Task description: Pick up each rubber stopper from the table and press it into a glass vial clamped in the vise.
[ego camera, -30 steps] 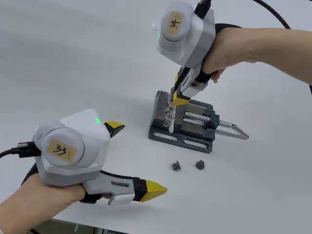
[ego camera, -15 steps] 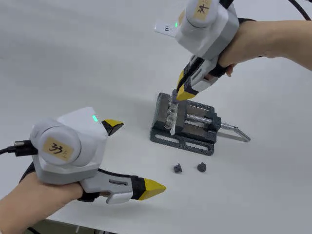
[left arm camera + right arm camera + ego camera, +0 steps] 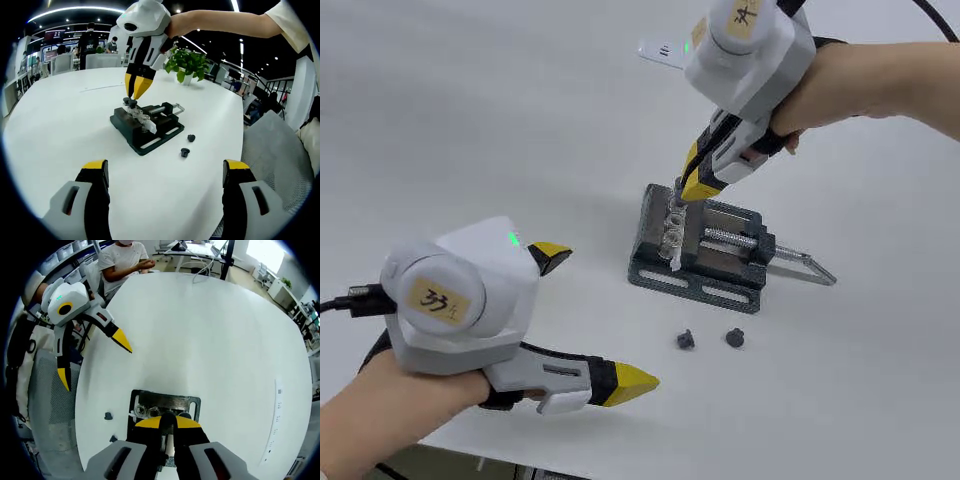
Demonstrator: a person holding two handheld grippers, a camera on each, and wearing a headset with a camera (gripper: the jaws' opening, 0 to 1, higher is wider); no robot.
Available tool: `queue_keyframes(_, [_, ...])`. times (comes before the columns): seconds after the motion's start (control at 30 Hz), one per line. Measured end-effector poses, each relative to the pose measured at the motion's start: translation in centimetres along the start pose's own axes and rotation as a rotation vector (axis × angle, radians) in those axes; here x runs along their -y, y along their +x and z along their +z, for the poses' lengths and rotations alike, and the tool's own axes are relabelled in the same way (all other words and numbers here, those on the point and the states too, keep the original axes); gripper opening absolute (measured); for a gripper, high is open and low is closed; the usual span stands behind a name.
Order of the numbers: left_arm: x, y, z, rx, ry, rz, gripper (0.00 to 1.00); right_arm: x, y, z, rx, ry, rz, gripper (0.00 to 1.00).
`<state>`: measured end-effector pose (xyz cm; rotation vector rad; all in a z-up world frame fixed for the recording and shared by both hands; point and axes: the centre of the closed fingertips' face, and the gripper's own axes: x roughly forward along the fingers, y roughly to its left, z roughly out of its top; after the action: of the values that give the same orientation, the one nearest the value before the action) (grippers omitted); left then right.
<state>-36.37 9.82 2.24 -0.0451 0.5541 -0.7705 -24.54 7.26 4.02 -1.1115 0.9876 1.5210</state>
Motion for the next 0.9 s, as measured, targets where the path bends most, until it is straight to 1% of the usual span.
queue_keyframes(0.2, [0.04,0.05,-0.09,-0.002,-0.004,-0.001,0.94,0.09,0.12,-0.39,-0.007,0.010,0.003,0.03])
queue_keyframes(0.53, [0.26,0.09,-0.28,-0.008,-0.008,-0.006,0.94,-0.03,0.36,-0.30,-0.003,0.012,0.011,0.01])
queue_keyframes(0.67, [0.28,0.13,-0.33,-0.009,-0.010,-0.006,0.94,0.37,0.48,-0.18,-0.006,0.008,0.012,0.00])
queue_keyframes(0.73, [0.29,0.16,-0.33,-0.009,-0.011,-0.006,0.94,0.22,0.43,-0.18,-0.008,0.008,0.014,0.00])
queue_keyframes(0.9, [0.40,0.29,-0.43,-0.011,-0.017,-0.009,0.94,0.20,0.50,-0.20,-0.027,-0.013,0.008,0.00])
